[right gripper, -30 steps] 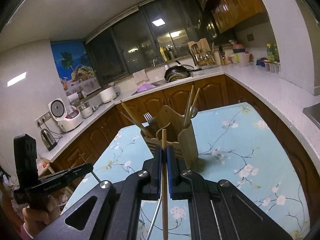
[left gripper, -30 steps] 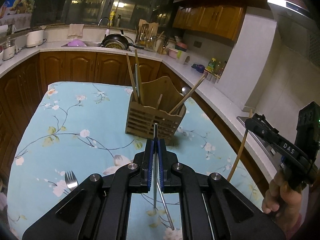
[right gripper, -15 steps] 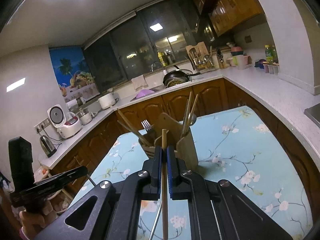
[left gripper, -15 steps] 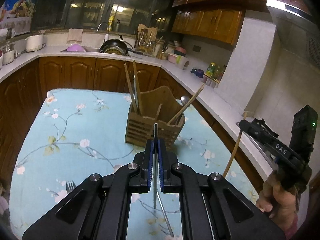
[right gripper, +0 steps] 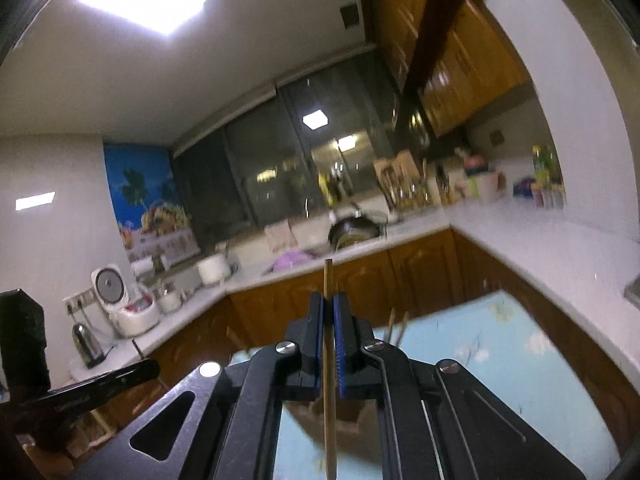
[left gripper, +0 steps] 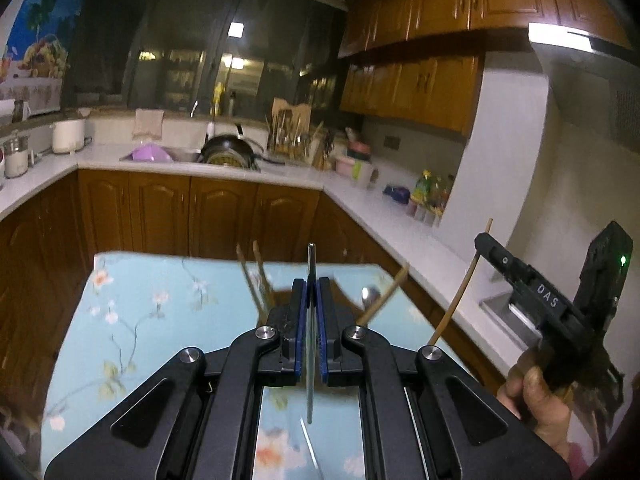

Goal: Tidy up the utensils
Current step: 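Lift both chopsticks and carry them over the wooden holder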

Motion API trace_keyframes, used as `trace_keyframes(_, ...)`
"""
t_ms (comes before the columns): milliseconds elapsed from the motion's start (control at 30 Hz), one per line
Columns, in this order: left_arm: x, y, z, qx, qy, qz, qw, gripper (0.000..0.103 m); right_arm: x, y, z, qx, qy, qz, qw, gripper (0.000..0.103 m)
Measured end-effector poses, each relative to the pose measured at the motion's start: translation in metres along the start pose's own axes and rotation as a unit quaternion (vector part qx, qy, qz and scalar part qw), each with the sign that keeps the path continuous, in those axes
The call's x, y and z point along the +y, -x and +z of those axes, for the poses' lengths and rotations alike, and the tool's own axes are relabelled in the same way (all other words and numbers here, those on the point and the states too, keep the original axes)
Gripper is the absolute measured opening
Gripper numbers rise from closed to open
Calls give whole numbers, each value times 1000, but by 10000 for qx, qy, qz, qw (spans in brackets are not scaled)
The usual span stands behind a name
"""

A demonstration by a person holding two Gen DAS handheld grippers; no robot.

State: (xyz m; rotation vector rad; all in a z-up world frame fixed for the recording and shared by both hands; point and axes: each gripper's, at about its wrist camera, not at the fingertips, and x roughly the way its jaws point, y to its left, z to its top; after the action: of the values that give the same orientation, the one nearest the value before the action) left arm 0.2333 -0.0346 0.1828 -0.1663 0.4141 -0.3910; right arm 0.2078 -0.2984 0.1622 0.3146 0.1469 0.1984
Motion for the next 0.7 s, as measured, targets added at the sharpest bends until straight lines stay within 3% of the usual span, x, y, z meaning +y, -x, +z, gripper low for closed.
trace_keyframes(333, 5, -50, 43, -594, 14, 361, 9976, 4, 4, -41, 31, -829, 211, -183, 9962, 5)
trace_keyframes(467, 11, -75, 34, -526, 75, 457, 9975, 4, 1, -57, 25, -870, 278, -251, 9955, 5)
trace_keyframes(700, 19, -104, -2, -227, 100, 519, 9983, 4, -11, -77, -10, -550, 251, -360, 9975, 5)
